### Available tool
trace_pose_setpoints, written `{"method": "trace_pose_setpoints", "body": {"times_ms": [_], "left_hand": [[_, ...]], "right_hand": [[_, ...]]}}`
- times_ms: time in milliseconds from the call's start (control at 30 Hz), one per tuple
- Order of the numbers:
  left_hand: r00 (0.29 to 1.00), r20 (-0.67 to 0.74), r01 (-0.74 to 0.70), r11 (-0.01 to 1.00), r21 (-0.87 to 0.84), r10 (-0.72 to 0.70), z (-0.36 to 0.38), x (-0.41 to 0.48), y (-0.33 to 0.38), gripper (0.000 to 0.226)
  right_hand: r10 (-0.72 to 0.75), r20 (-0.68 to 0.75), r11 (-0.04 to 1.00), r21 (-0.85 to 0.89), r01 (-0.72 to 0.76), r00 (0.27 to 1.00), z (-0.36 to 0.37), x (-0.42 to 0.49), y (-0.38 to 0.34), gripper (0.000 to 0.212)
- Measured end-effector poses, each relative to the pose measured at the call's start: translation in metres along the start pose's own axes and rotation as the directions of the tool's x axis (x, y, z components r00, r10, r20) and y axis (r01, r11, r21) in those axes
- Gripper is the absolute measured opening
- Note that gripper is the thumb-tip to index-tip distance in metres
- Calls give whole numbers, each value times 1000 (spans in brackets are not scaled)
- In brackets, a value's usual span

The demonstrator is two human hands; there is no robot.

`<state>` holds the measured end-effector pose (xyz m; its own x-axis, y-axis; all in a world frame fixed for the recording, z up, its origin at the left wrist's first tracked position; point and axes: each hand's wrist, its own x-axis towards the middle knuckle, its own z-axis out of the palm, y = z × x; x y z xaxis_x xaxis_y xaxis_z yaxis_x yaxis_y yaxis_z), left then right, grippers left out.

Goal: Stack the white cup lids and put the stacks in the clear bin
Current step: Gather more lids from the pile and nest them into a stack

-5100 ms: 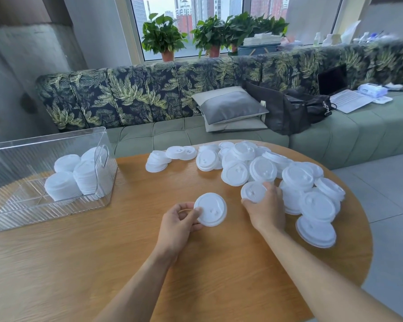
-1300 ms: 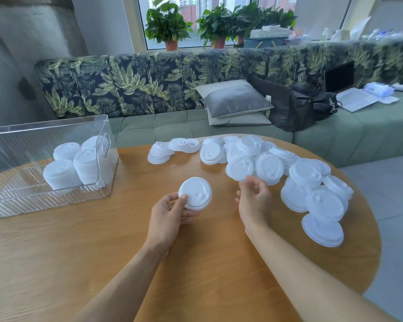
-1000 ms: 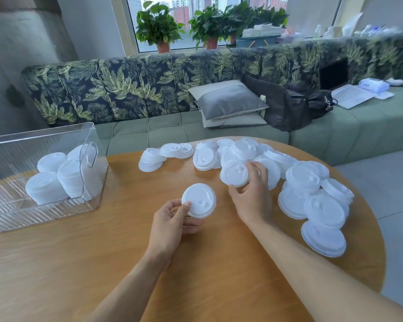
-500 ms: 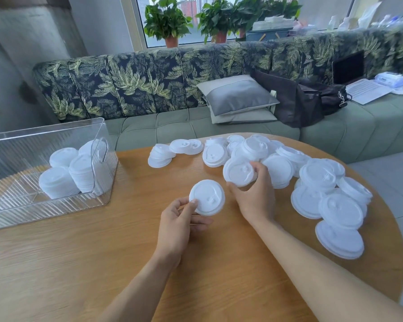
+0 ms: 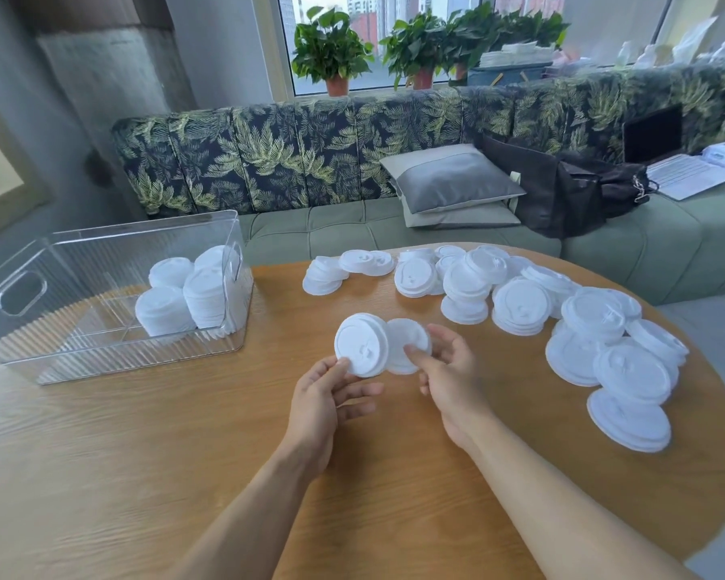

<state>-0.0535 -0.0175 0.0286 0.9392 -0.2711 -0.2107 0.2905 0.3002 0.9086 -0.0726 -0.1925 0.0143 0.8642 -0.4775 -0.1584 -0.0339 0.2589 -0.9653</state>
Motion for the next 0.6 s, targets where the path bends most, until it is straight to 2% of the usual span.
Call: {"method": "trace_pose_setpoints", "body": {"times_ms": [67, 200, 300, 433, 600], "left_hand": [[1000, -28, -4, 999, -34, 3, -7, -2, 0, 13], [998, -52, -25, 997, -75, 22, -17, -4, -4, 13], [997, -66, -41, 993, -107, 34, -19, -3, -7, 9], [997, -68, -51, 997, -64, 47, -18, -2, -9, 9], [994, -92, -58, 997, -45, 54, -15, -1, -10, 10]], "right_hand": [[42, 26, 996, 77, -44, 999, 9, -8, 1, 40], [85, 145, 977, 181, -110, 986, 21, -21, 5, 16], [106, 206, 947, 276, -161, 973, 26, -28, 8, 20], [116, 213, 922, 339, -185, 970, 27, -30, 11, 24], [82, 239, 957, 251, -143, 968, 29, -32, 13, 27]]}}
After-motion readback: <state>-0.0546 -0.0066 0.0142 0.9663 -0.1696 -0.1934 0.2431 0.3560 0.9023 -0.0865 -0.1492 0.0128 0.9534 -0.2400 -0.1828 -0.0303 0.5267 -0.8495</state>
